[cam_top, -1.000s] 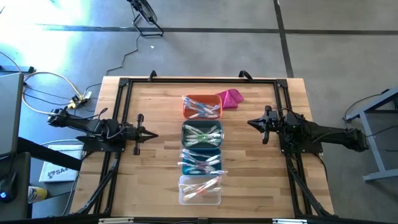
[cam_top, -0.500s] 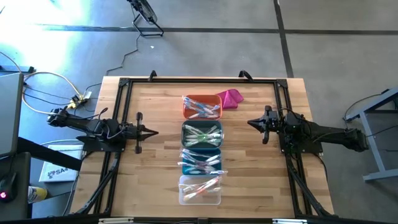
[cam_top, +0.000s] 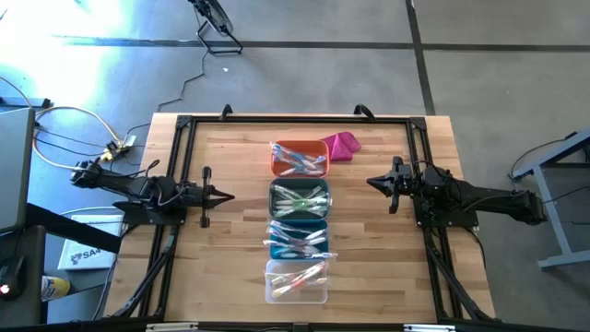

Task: Pick & Place Toothbrushes
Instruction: Return to Home Position

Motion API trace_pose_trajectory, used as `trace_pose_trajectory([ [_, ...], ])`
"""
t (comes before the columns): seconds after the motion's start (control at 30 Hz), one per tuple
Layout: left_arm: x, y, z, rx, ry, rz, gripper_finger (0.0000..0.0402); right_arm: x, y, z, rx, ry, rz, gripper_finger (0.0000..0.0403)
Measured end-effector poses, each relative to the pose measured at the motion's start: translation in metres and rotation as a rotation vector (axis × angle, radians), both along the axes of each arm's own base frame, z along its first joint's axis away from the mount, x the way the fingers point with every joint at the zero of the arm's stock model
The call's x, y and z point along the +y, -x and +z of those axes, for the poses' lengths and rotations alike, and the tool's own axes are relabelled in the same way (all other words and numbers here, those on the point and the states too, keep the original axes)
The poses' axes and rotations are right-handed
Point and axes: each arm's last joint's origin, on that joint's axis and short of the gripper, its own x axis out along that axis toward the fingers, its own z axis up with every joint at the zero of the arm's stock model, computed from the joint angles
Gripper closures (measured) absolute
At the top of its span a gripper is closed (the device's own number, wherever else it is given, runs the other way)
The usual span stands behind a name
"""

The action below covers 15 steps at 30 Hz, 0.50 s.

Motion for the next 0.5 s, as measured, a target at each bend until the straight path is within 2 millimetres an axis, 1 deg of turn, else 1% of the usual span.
trace_pose_trajectory([
  [0.2,0.005,0.005,0.006,-0.078,0.02,0.04,0.0401,0.0,0.0,0.0,0.0,0.0,0.0,0.04],
  [0.5,0.015,0.004,0.008,-0.097,0.02,0.137,0.0401,0.0,0.0,0.0,-0.003,0.0,0.0,0.04],
])
